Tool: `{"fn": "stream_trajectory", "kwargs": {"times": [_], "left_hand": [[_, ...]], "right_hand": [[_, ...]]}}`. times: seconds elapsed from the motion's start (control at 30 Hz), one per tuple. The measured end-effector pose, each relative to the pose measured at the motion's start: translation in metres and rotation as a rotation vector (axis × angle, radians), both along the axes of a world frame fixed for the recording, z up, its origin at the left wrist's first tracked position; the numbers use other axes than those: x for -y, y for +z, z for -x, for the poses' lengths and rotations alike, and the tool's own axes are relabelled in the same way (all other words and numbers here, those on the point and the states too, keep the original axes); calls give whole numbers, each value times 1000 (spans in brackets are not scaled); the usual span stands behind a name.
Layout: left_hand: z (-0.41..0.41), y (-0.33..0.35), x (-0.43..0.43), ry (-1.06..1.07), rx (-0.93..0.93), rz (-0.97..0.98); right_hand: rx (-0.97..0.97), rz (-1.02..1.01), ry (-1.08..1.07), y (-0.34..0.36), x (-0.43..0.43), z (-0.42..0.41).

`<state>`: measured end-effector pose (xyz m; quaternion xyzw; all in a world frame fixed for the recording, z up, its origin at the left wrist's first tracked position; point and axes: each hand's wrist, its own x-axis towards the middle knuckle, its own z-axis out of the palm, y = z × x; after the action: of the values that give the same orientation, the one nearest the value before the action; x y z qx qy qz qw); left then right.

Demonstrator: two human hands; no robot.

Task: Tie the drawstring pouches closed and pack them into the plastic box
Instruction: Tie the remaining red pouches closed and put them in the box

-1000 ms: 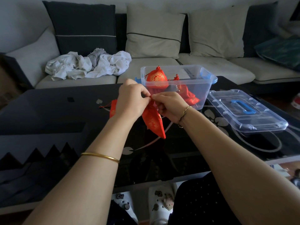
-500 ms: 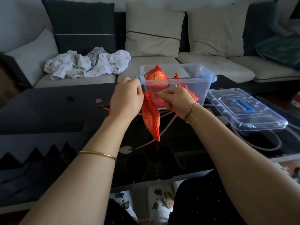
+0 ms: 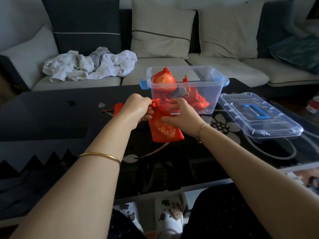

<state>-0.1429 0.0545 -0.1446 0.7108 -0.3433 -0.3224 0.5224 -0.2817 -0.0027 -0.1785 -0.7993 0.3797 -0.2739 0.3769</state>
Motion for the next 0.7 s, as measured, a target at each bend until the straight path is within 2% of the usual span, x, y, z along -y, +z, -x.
{"fn": "stream_trajectory", "kwargs": {"times": [0.1, 0.23, 0.37, 0.47, 0.57, 0.63, 0.7], "left_hand": [[3, 2, 2, -29, -62, 36], [6, 9, 9, -48, -118, 109], [-1, 21, 18, 93, -203, 210], [-11, 24, 29, 196, -231, 170], [-19, 18, 43, 267, -196, 95], [-32, 9, 55, 325, -96, 57], [-46, -5, 62, 358, 88, -24]], "right_hand": [[-37, 162, -100, -5, 8, 4], [-131, 351, -125, 6, 11, 8], [-12, 283, -144, 40, 21, 12], [165, 130, -184, 68, 49, 7], [195, 87, -280, 89, 102, -7], [90, 124, -346, 100, 140, -18], [-82, 197, -419, 105, 167, -23]]}}
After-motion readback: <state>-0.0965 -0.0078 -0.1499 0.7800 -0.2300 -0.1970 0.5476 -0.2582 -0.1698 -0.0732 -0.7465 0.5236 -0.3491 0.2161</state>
